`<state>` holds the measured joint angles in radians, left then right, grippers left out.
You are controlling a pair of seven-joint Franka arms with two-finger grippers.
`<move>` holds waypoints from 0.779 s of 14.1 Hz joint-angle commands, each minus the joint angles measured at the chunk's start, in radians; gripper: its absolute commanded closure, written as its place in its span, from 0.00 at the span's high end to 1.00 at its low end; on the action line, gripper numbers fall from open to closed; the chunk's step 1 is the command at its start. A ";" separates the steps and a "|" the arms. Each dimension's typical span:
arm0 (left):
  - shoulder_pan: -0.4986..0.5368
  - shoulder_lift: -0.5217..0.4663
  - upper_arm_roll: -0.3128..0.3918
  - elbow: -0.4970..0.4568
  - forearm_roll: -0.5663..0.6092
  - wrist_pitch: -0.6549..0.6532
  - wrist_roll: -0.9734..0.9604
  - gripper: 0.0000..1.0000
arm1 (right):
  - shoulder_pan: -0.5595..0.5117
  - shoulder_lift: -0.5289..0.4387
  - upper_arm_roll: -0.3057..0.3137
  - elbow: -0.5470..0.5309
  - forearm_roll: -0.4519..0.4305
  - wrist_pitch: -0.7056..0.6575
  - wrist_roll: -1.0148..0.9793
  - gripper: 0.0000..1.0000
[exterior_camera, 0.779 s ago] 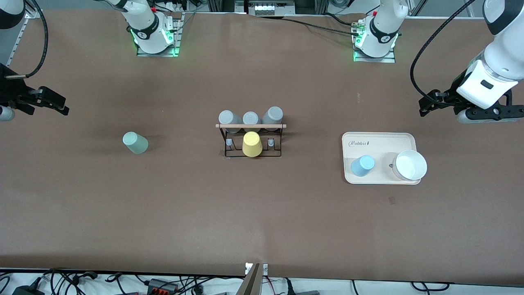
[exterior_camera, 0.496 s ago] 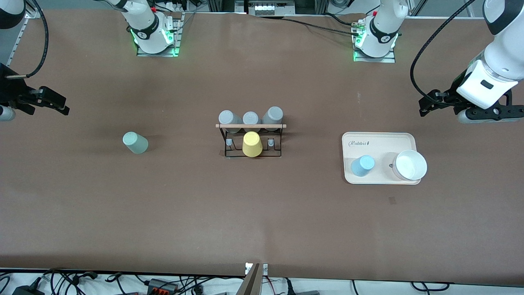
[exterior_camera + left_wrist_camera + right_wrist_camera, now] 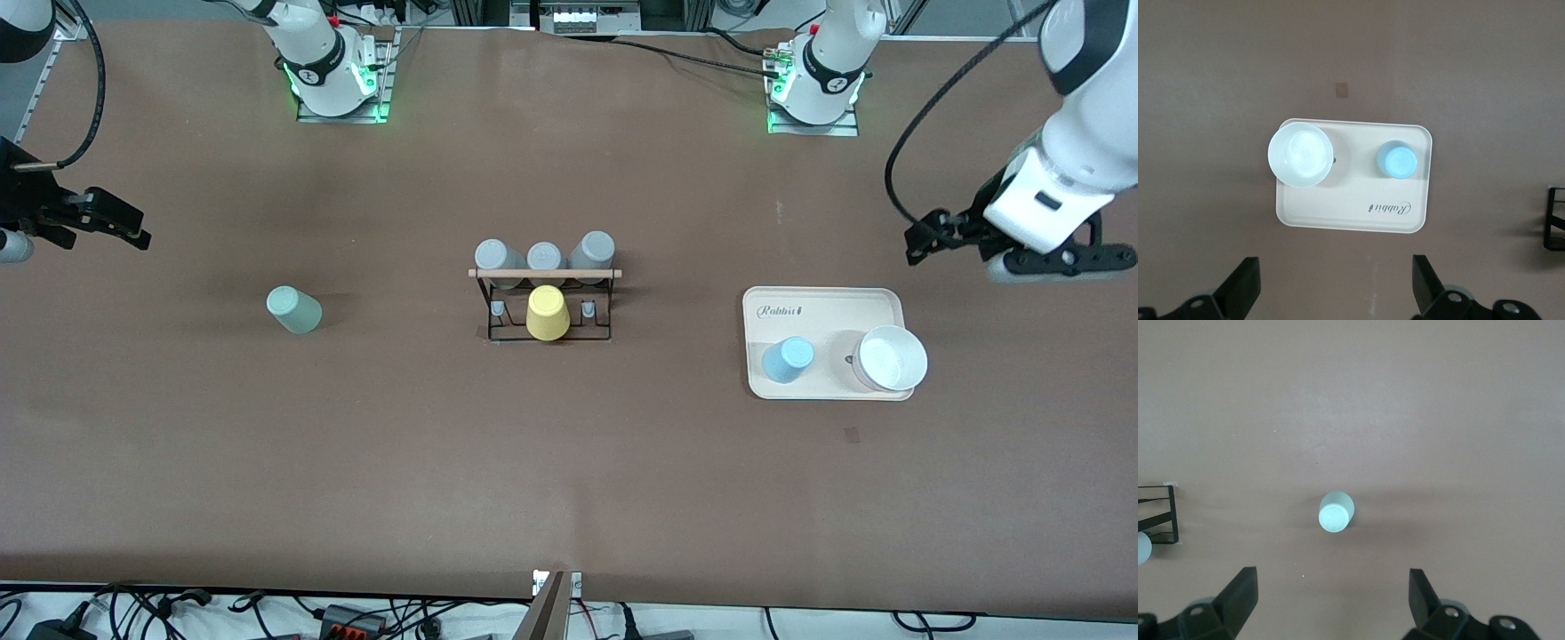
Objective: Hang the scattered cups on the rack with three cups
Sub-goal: 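Move the left gripper down toward the light blue cup on the tray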
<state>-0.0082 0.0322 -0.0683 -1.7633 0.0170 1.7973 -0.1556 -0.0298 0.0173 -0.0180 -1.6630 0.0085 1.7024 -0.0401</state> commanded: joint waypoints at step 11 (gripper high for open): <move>-0.025 0.455 -0.030 -0.002 -0.034 0.393 0.004 1.00 | -0.005 0.003 0.012 0.023 -0.010 -0.018 -0.012 1.00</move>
<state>-0.0202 0.4748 -0.0967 -1.7831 0.0105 2.1785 -0.1534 -0.0292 0.0169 -0.0141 -1.6600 0.0085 1.7019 -0.0404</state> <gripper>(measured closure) 0.000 0.000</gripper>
